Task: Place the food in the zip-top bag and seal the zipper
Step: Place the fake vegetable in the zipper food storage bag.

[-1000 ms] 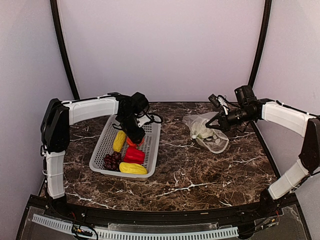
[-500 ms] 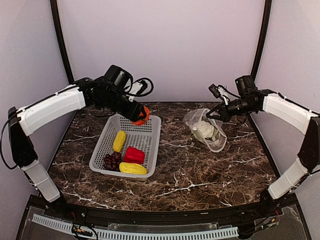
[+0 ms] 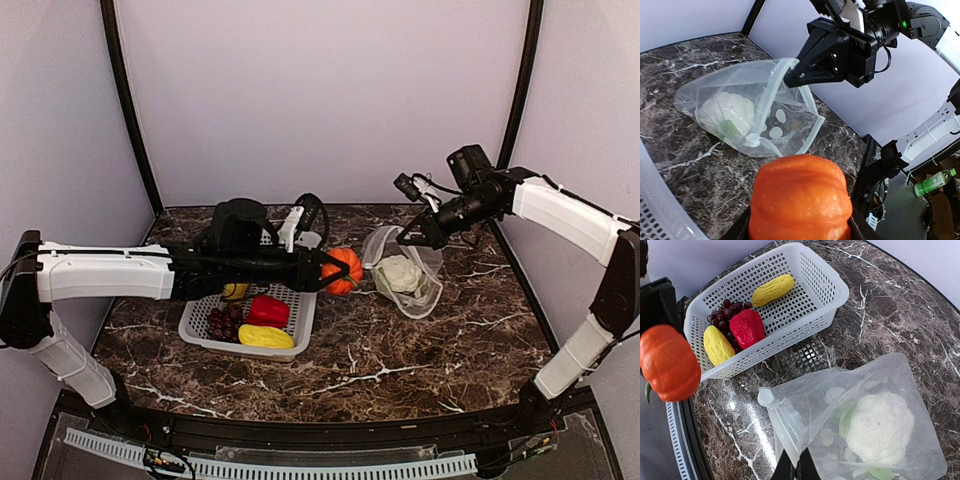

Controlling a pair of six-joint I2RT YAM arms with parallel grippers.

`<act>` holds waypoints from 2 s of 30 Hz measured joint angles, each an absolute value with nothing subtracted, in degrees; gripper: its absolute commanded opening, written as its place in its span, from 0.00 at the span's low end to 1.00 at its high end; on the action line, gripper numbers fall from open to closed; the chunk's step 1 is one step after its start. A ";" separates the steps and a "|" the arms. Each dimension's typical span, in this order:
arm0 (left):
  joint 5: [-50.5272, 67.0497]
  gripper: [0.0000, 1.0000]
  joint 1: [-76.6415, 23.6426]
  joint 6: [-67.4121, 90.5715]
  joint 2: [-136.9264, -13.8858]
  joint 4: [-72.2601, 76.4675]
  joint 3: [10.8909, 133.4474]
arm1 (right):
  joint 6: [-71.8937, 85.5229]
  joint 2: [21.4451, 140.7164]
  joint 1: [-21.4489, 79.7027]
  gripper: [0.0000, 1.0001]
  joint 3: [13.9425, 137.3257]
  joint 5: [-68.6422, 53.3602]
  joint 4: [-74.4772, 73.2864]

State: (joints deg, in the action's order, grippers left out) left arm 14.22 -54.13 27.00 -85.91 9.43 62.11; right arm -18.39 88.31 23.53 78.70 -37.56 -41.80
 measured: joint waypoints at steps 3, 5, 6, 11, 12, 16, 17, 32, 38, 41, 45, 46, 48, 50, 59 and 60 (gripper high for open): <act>17.21 0.36 -55.33 29.89 -88.20 17.28 59.16 | -18.52 90.45 24.64 0.00 81.73 -37.43 -43.79; 19.20 0.34 -56.45 31.62 -89.65 22.48 58.74 | -18.57 92.18 25.80 0.00 84.58 -37.45 -45.08; 19.75 0.33 -56.97 32.32 -90.26 24.86 58.74 | -18.55 92.86 26.22 0.00 85.69 -37.47 -45.54; 18.31 0.25 -58.98 35.29 -93.23 30.87 60.03 | -17.45 95.85 27.20 0.00 90.54 -38.65 -47.53; 17.32 0.24 -59.24 36.01 -93.97 31.51 60.51 | -17.23 96.07 27.24 0.00 90.85 -38.85 -47.66; 11.09 0.24 -59.77 39.81 -96.82 32.56 61.67 | -16.75 96.33 27.38 0.00 91.15 -39.18 -48.53; 9.13 0.24 -59.77 40.86 -97.43 32.56 61.69 | -16.64 96.33 27.38 0.00 91.15 -39.20 -48.66; -4.99 0.22 -59.70 46.65 -108.25 31.03 68.45 | -12.19 96.33 27.83 0.00 91.18 -41.28 -49.43; -9.82 0.23 -59.70 51.66 -112.60 29.06 75.64 | -10.57 96.33 28.36 0.00 91.50 -42.30 -49.41; -11.16 0.30 -59.70 54.19 -115.77 28.18 79.26 | -10.04 96.33 28.45 0.00 91.59 -42.61 -49.39; -11.86 0.52 -59.70 57.04 -120.51 25.10 84.95 | -9.58 96.33 28.45 0.00 91.61 -42.54 -49.43; -11.90 0.58 -59.70 57.82 -121.54 24.23 86.15 | -9.50 96.31 28.45 0.00 91.61 -42.41 -49.41; -11.97 0.64 -59.70 58.70 -122.45 23.14 87.26 | -9.32 96.31 28.45 0.00 91.66 -42.15 -49.43; -12.01 0.68 -59.70 59.16 -122.80 22.57 87.77 | -9.30 96.31 28.45 0.00 91.98 -42.13 -49.43; -11.11 0.78 -59.70 58.63 -122.78 22.17 88.44 | -9.30 93.73 27.88 0.00 92.38 -40.32 -49.58; -11.05 0.78 -59.70 58.50 -122.69 22.17 88.40 | -9.32 93.54 27.64 0.00 92.44 -39.40 -49.60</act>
